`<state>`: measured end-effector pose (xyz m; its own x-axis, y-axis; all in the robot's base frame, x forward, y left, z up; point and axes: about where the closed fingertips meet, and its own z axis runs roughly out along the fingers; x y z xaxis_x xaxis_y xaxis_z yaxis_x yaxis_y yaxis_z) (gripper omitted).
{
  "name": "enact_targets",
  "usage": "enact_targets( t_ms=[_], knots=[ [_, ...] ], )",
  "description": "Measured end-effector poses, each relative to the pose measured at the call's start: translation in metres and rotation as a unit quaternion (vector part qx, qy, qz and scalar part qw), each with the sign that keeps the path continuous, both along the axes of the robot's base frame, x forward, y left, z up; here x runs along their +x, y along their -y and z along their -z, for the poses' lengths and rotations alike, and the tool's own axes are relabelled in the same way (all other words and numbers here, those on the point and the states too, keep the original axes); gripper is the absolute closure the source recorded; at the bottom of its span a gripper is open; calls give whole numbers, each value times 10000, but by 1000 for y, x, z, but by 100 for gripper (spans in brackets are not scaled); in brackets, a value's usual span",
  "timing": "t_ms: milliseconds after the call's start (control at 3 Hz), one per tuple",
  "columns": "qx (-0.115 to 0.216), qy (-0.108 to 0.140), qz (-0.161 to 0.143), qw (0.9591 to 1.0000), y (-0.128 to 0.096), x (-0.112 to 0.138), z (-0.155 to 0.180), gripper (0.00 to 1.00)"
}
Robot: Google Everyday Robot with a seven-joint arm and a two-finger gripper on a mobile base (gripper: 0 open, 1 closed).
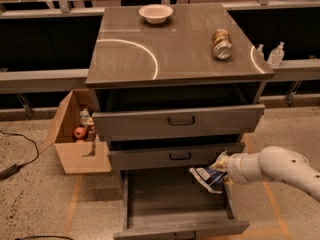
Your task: Pick blue chip bag from bottom drawer and place on counter
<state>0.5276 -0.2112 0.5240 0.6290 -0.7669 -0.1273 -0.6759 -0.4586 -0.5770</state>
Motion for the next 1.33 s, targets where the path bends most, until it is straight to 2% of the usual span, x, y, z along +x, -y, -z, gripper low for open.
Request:
enact_targets(
  t_ms=[667, 1000, 1333],
  knots=[
    [484, 311, 370, 9977, 23, -5, -99, 100],
    [574, 554, 305, 9963, 36, -5, -157, 100],
    [744, 851, 100, 9935, 47, -1, -221, 100]
  ],
)
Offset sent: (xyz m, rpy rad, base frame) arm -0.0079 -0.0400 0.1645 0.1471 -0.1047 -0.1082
